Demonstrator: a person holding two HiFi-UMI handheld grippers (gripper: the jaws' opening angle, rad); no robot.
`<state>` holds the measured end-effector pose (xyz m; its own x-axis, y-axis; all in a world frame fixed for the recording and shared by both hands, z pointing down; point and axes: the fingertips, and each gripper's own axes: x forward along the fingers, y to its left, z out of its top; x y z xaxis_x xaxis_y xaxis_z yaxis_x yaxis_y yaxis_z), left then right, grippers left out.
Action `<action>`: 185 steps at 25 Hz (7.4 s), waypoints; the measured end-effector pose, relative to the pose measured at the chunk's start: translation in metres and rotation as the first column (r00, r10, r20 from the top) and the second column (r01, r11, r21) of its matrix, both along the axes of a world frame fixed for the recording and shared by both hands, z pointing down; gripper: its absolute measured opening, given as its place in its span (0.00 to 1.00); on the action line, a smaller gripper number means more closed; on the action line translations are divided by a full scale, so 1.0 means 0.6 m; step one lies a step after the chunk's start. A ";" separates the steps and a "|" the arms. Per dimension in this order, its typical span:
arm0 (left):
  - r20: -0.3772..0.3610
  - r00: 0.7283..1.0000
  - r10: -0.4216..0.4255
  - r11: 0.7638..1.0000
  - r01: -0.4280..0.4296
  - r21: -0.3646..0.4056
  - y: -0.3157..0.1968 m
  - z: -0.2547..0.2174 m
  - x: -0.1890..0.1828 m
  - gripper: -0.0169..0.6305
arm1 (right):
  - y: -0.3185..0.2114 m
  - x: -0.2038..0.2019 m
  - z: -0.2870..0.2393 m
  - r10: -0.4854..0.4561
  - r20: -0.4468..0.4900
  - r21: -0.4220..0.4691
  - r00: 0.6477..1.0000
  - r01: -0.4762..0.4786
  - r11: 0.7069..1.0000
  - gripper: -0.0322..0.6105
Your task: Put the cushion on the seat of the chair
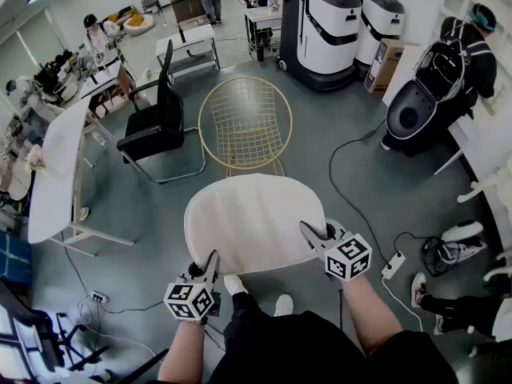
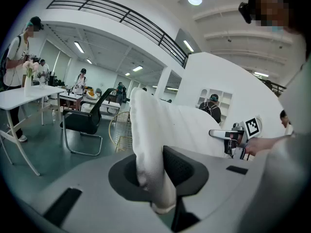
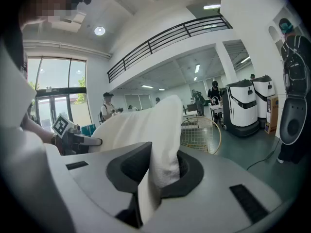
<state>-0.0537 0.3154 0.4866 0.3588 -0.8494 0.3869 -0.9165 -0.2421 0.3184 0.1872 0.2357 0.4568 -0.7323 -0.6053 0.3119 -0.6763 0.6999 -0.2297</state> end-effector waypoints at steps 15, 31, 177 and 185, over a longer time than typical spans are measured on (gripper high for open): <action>-0.005 1.000 -0.008 1.000 0.008 -0.004 -0.023 0.001 -0.024 0.15 | -0.023 -0.023 0.001 -0.002 0.023 -0.004 1.000 0.002 1.000 0.16; -0.021 0.999 0.025 1.000 -0.025 -0.011 -0.099 0.003 -0.102 0.15 | -0.088 -0.098 0.000 0.034 0.007 -0.016 0.999 -0.034 0.999 0.16; 0.203 0.973 0.112 0.924 -0.027 -0.381 -1.123 0.732 -0.197 0.47 | -1.129 -0.182 0.766 0.013 -0.298 -0.372 0.955 -0.128 0.919 0.22; 0.242 0.964 0.110 0.929 -0.013 -0.370 -1.125 0.732 -0.201 0.52 | -1.135 -0.181 0.781 0.030 -0.309 -0.382 0.950 -0.153 0.912 0.25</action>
